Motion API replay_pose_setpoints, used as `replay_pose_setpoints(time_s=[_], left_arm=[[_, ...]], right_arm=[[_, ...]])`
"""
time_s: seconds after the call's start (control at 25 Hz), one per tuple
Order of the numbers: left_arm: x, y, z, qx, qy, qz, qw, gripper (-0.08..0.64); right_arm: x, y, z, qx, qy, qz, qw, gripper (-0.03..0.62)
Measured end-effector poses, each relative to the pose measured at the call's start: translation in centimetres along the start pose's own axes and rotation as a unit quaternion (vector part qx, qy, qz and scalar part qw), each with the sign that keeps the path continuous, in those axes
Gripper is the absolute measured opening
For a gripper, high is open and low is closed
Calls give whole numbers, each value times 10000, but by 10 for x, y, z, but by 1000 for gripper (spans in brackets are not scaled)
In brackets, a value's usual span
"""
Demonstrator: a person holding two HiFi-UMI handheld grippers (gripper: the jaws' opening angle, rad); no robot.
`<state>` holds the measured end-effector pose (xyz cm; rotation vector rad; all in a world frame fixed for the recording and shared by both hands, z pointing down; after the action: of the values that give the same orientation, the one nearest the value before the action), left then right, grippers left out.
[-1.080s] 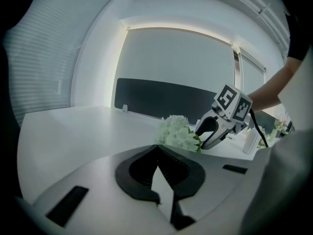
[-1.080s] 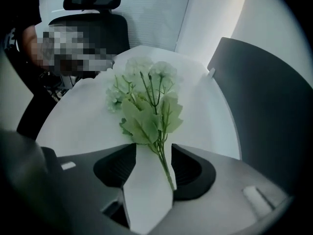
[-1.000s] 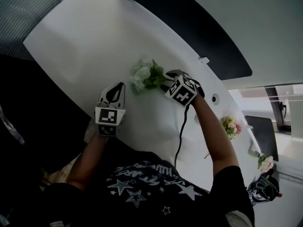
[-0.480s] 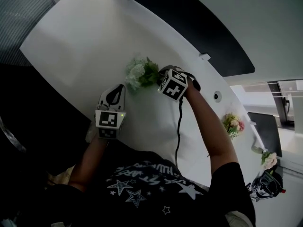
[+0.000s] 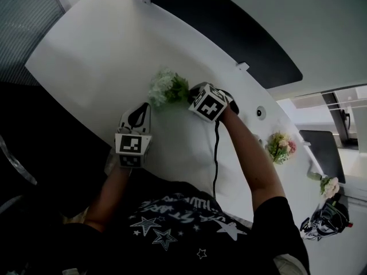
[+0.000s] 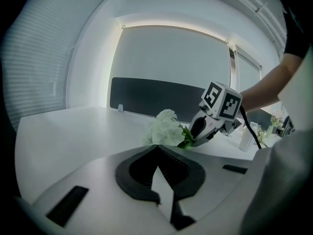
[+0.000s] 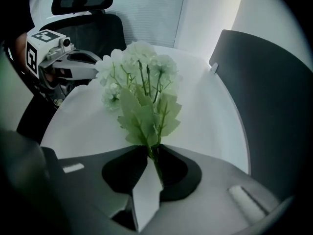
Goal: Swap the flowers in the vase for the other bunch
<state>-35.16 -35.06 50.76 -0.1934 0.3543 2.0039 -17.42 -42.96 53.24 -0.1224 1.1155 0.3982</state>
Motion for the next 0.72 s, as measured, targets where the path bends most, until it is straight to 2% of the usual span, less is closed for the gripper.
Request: replay_pose_setpoints(time_s=[0.2,0.4,0.52,0.72], left_arm=[[7,-5,-6,-84,-67,15,9999,6],[15,-21,-12,-260,-144,146,9995,6],[19,-32,-13,-333,-200,195,9991,6],[26,-57,-19,-528,-350,292,9976,7]], right_arm=[[16,4,4,-493,-559,275,9968,64],[49,11,5,-1012,-1159,658,9859,63],[74,14,4,-1289,-1707,902,9727,63],[124,26,3,-1560,-2700,1166,9430,63]])
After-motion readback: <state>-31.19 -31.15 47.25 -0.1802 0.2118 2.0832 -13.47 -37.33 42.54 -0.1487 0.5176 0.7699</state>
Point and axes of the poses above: the fingertips, and each gripper's own axes: x backward along the fingers, y to its left, z out of its underside, the point moved 6 cm from there along x, backward along the fingers, and after that the axes turned 7 degrees about -y, right-handed, at the moved point
